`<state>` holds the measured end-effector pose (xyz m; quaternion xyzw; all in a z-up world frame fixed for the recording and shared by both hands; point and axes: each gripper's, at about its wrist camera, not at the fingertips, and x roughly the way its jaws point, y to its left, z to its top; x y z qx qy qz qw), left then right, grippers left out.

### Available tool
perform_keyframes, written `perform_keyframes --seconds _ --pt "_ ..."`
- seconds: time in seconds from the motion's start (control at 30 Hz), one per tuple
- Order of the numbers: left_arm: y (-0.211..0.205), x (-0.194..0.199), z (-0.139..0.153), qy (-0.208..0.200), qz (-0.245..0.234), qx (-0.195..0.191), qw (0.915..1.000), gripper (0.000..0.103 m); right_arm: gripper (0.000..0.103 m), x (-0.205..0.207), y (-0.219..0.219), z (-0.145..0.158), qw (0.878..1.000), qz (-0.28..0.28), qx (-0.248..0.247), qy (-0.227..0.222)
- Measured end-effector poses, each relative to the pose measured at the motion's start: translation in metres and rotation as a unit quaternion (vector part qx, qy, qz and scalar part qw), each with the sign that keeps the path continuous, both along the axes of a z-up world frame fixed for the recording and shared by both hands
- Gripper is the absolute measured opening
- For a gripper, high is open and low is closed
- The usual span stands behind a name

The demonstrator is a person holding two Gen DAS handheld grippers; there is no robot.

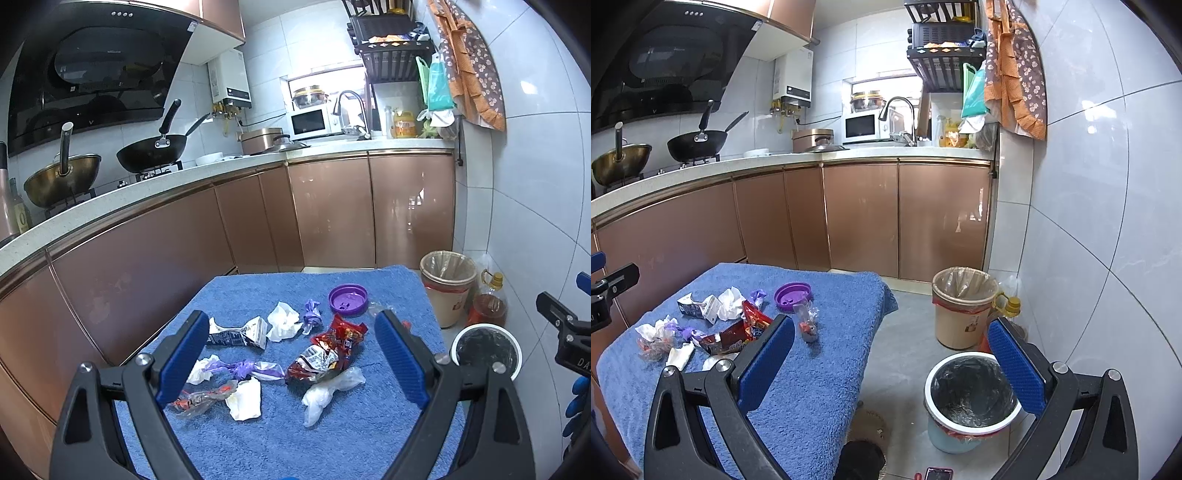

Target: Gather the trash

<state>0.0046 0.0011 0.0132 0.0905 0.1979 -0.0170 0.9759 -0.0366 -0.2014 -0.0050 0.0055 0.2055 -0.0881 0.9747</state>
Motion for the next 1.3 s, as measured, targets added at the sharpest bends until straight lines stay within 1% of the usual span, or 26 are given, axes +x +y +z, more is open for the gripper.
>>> perform_keyframes --seconds 0.3,0.57,0.83,1.1,1.3 --pt "-0.001 0.004 -0.002 0.007 -0.01 -0.001 0.9999 0.091 0.103 0.004 -0.001 -0.001 1.0 0.001 -0.002 -0.01" --pt "0.002 0.011 -0.001 0.009 -0.007 -0.015 0.9998 0.091 0.103 0.013 -0.003 -0.005 1.0 0.008 0.004 0.003" --pt "0.002 0.018 -0.003 0.005 -0.008 -0.018 0.9998 0.091 0.103 0.021 -0.009 -0.008 1.0 0.006 0.018 0.011" --pt "0.007 0.031 -0.005 0.012 -0.012 -0.042 0.999 0.091 0.102 0.028 -0.008 -0.012 1.0 0.011 0.016 0.018" --pt "0.005 0.043 -0.009 0.02 -0.013 -0.039 0.999 0.091 0.1 0.038 -0.007 -0.009 1.0 0.018 0.012 0.014"
